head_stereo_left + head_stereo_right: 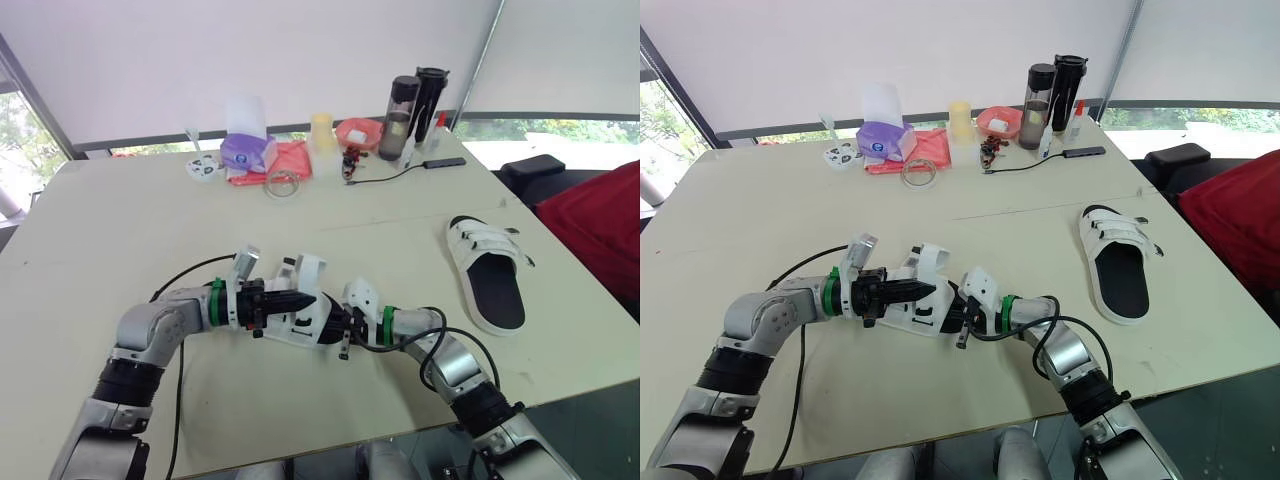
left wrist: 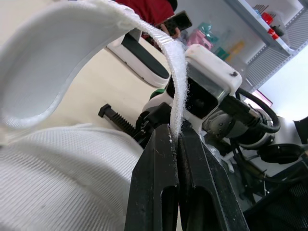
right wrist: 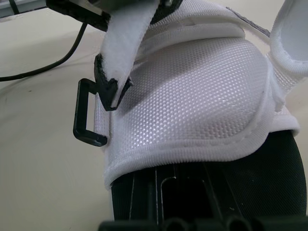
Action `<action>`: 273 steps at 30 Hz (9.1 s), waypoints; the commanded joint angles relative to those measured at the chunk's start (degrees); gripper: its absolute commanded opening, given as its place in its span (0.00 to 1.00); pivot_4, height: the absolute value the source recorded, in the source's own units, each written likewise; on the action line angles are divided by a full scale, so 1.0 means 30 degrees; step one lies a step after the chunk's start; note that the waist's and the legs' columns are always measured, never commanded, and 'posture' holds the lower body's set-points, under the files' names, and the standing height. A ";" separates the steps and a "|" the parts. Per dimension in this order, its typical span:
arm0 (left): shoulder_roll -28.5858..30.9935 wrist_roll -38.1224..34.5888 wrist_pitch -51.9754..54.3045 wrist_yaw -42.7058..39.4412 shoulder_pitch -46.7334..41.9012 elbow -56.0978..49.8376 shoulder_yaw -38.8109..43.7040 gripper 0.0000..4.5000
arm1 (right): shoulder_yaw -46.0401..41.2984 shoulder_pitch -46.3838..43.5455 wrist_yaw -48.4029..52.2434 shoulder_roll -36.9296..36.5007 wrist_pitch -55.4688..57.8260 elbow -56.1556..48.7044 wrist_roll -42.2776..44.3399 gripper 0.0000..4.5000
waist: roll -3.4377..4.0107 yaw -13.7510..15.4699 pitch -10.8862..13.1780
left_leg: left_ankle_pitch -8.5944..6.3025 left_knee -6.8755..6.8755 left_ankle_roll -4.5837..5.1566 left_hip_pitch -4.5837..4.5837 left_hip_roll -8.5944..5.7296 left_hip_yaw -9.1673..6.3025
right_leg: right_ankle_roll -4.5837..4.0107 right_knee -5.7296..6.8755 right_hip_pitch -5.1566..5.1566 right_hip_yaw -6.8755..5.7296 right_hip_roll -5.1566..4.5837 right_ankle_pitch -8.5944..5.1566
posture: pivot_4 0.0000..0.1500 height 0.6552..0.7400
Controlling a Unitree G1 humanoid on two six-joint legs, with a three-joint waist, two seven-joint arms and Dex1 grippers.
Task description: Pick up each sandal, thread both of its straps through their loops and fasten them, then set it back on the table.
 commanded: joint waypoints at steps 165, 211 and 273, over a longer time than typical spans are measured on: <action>0.0574 -0.1676 0.0061 0.3557 -0.0044 -0.1828 0.1987 0.00 | 0.0972 -0.0392 -0.0727 0.0107 0.0458 0.5491 -0.2270 0.00 | 0.0040 -0.0369 -0.0057 | -0.0010 -0.0160 -0.0012 0.0179 0.0040 -0.0027 | -0.0027 -0.0091 -0.0005 -0.0390 -0.0168 0.0016 | 1.00 1.00; -0.0778 0.4928 -0.4466 -0.1600 -0.5290 0.6823 -0.0511 0.51 | 0.0830 -0.0152 -0.1079 0.0296 0.0513 0.5447 -0.2240 0.00 | 0.0017 -0.0475 -0.0064 | -0.0009 -0.0164 -0.0009 0.0228 0.0059 -0.0062 | -0.0028 -0.0035 0.0101 -0.0435 -0.0135 0.0019 | 1.00 1.00; -0.1701 1.2248 -1.2440 0.0976 -0.8512 1.4209 -0.1527 0.99 | 0.0570 -0.0139 -0.1205 0.0599 0.0376 0.5521 -0.2509 0.00 | 0.0092 -0.0368 -0.0289 | -0.0016 -0.0167 -0.0016 0.0241 0.0117 -0.0185 | -0.0026 -0.0197 0.0220 -0.0713 -0.0170 0.0018 | 1.00 1.00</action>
